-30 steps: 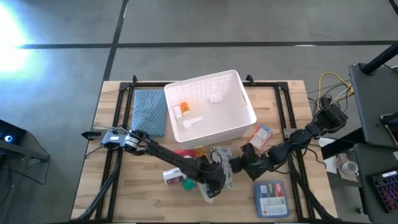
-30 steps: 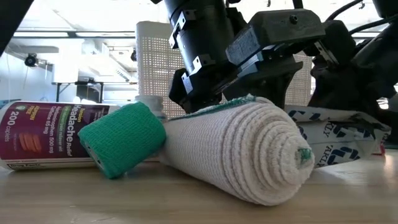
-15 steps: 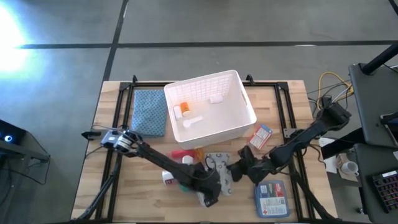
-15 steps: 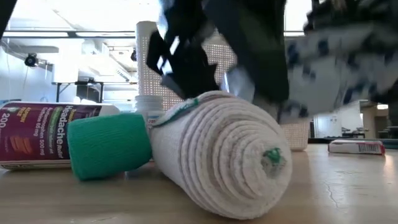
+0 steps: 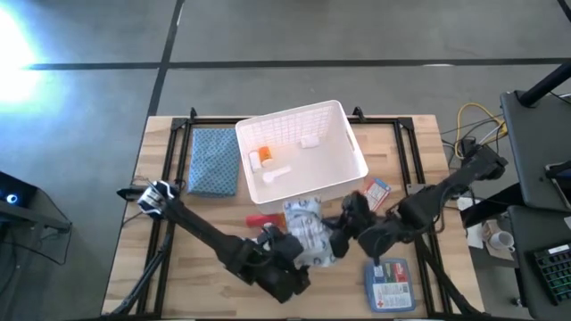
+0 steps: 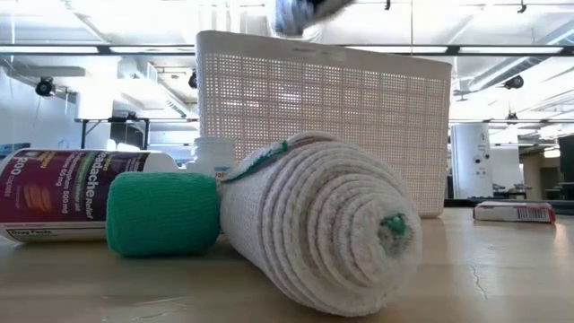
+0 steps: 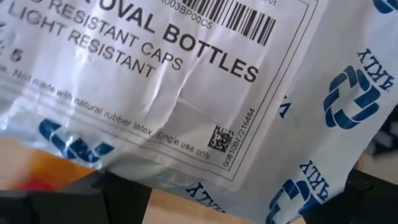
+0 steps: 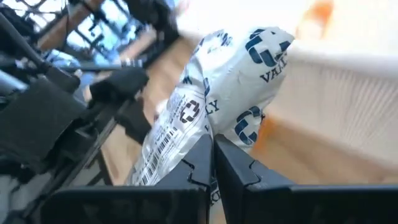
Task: Pick & place medical supplies in basket/bin
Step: Put the mailer bag into the white bin, then put the violet pill bottle into the white bin
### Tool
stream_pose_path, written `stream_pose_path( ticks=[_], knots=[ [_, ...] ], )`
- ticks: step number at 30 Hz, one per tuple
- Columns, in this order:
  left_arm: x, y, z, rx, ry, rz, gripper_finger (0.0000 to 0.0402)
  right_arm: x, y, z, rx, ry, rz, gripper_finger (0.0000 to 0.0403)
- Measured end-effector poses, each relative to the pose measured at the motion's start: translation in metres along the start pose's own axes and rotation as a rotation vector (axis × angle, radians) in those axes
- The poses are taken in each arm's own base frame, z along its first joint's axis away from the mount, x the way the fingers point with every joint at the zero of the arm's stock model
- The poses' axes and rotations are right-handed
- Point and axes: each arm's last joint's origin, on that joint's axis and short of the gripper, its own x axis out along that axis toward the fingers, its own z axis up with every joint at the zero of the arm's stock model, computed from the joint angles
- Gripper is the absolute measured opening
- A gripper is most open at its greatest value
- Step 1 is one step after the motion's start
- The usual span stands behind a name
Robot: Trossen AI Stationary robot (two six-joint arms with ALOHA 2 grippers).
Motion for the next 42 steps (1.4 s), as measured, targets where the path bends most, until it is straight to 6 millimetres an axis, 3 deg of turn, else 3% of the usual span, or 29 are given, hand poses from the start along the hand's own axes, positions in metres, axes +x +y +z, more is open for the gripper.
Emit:
stream_pose_path(
  ticks=[4, 7, 13, 16, 20, 24, 29, 35, 42],
  knots=[
    [-0.024, 0.015, 0.036, 0.031, -0.147, 0.046, 0.0311, -0.019, 0.011, 0.047, -0.063, -0.086, -0.009, 0.0008],
    [-0.038, 0.037, 0.072, 0.032, -0.206, 0.069, 0.0311, -0.026, 0.009, 0.084, -0.099, -0.145, -0.044, 0.0008],
    [-0.054, 0.092, 0.136, 0.072, -0.300, 0.179, 0.0311, -0.020, -0.022, 0.145, -0.101, -0.197, -0.200, 0.0008],
    [-0.056, 0.121, 0.156, 0.086, -0.306, 0.278, 0.0311, -0.007, -0.044, 0.164, -0.055, -0.133, -0.243, 0.0008],
    [-0.051, 0.157, 0.166, 0.113, -0.225, 0.416, 0.0310, 0.011, -0.068, 0.170, -0.003, -0.080, -0.301, 0.0008],
    [-0.046, 0.181, 0.159, 0.173, -0.030, 0.488, 0.0310, 0.025, -0.087, 0.162, 0.044, -0.050, -0.393, 0.0008],
    [-0.060, 0.181, 0.136, 0.201, 0.133, 0.532, 0.0310, 0.033, -0.088, 0.144, 0.013, -0.005, -0.418, 0.0009],
    [-0.092, 0.140, 0.092, 0.310, 0.192, 0.424, 0.0310, 0.032, -0.063, 0.100, -0.122, 0.078, -0.338, 0.0009],
    [-0.126, 0.099, 0.026, 0.298, 0.264, 0.246, 0.0310, 0.019, -0.030, 0.037, -0.239, 0.173, -0.166, 0.0022]
  ],
)
